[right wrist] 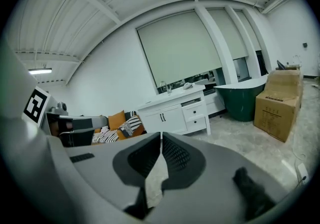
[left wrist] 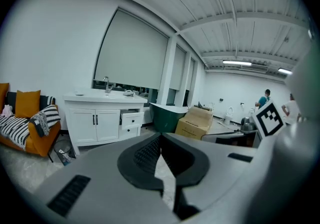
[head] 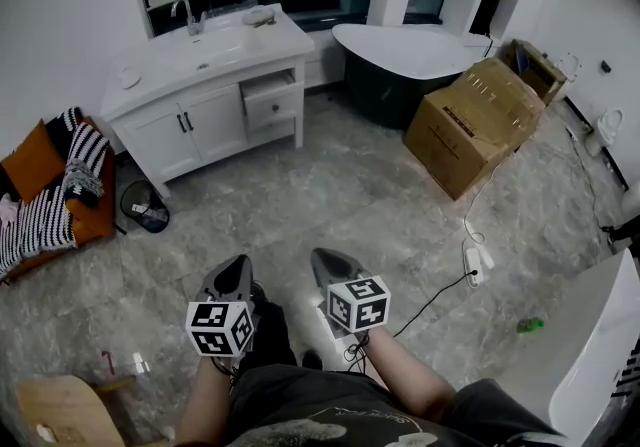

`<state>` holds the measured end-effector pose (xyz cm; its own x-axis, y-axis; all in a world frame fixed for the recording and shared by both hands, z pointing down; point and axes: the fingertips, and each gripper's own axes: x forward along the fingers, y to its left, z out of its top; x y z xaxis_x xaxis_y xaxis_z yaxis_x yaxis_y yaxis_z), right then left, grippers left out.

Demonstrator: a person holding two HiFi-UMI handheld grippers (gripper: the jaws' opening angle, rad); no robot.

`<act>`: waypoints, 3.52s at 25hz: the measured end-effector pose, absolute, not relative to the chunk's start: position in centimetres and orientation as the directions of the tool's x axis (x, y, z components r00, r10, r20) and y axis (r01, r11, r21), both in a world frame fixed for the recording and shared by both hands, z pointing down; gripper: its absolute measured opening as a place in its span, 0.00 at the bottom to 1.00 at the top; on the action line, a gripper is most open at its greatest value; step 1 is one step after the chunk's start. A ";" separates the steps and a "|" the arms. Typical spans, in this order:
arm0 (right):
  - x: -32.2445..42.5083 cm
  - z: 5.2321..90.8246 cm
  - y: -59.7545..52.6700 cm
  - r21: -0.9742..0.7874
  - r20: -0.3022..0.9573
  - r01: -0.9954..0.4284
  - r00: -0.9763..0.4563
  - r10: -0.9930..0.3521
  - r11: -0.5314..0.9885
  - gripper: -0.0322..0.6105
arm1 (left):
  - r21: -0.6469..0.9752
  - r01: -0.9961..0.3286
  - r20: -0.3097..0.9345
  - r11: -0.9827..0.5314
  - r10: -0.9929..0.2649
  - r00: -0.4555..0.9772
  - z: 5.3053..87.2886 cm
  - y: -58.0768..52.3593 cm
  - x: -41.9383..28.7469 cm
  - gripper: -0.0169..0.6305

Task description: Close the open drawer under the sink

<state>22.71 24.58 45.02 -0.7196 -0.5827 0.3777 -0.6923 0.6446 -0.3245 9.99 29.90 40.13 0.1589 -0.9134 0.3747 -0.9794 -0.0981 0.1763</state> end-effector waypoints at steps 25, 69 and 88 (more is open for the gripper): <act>6.5 48.8 -2.6 -0.255 0.489 -0.782 -0.612 -0.622 0.569 0.09 | 0.285 -0.953 0.403 -0.101 -0.889 0.215 43.6 5.1 -8.8 0.05; -3.8 68.4 -41.6 -0.239 0.591 -0.808 -0.561 -0.579 0.538 0.28 | 0.303 -0.952 0.493 -0.040 -0.849 0.192 58.5 -30.1 -17.8 0.05; -8.1 81.3 -51.1 -0.156 0.652 -0.780 -0.542 -0.530 0.606 0.28 | 0.311 -0.937 0.582 0.157 -0.811 0.057 70.3 -36.4 -21.1 0.05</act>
